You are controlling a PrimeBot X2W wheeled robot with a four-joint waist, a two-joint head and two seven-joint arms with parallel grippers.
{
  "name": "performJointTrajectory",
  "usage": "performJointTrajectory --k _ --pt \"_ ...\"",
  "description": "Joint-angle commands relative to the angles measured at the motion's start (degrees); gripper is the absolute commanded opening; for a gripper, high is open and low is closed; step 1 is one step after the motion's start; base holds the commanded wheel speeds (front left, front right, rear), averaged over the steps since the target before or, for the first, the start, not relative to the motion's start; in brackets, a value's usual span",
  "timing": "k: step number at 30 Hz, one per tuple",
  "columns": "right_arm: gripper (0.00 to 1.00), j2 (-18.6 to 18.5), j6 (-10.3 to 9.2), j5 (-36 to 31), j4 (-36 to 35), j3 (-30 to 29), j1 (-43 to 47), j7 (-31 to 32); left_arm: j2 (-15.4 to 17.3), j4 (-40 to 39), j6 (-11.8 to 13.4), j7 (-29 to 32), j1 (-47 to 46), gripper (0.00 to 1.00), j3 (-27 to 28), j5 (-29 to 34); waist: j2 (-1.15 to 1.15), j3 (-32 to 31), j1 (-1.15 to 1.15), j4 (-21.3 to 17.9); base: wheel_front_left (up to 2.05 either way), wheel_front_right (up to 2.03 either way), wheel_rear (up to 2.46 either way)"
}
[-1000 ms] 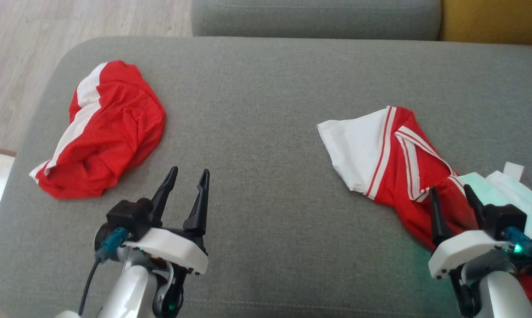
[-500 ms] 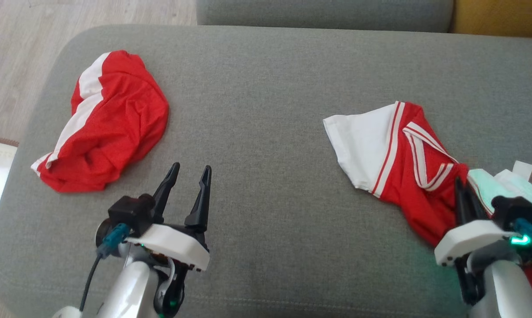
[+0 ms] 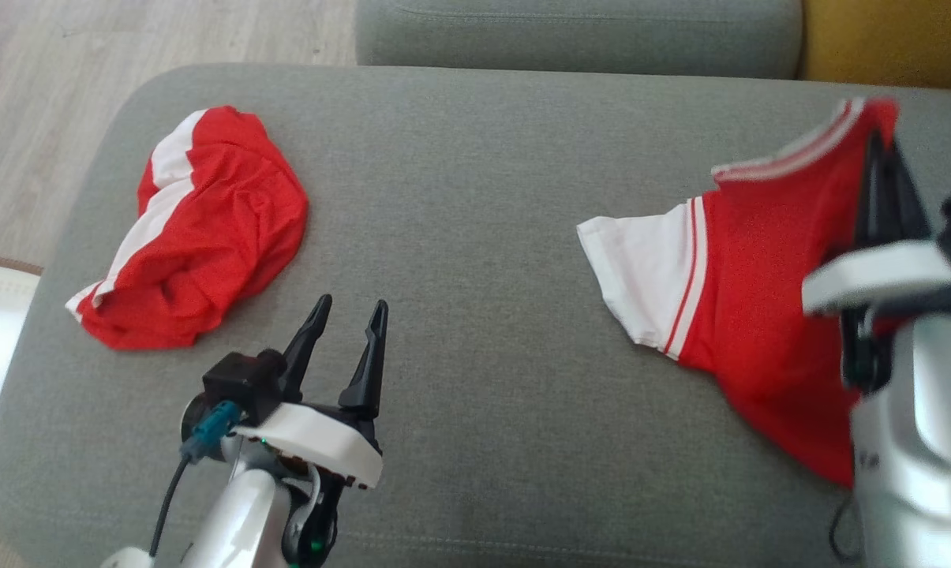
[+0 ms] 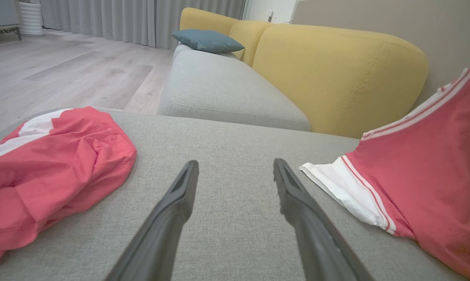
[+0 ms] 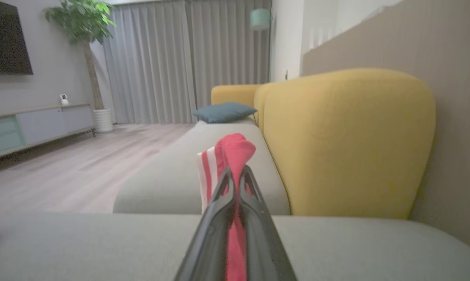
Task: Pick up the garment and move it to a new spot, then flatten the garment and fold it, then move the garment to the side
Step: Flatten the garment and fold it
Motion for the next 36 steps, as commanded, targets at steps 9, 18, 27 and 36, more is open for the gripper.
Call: performJointTrajectory --k 9,18,27,36 --pt "0.0 -0.2 0.22 1.9 0.3 10.6 -10.6 -3.1 0.3 -1.9 0.9 -0.7 -1.3 1.0 1.6 -0.6 0.0 -1.6 0.0 2.6 0.0 0.0 0.0" --pt "0.0 -0.2 0.22 11.1 1.0 34.8 -2.5 -2.8 0.3 -1.8 0.9 -0.7 -0.2 1.0 1.2 -0.7 0.0 -2.6 0.0 3.7 0.0 0.0 0.0" --pt "1.0 -0.2 0.22 16.1 1.6 49.2 3.3 3.0 0.3 -1.0 1.1 -0.7 0.5 1.0 0.9 -0.8 0.0 -3.9 0.0 3.5 0.0 0.0 0.0" --pt "1.0 -0.2 0.22 10.9 2.0 35.9 3.8 1.3 0.3 -1.8 1.5 -0.7 1.8 1.0 1.5 -1.0 0.0 -5.2 0.0 1.1 0.0 0.0 0.0"
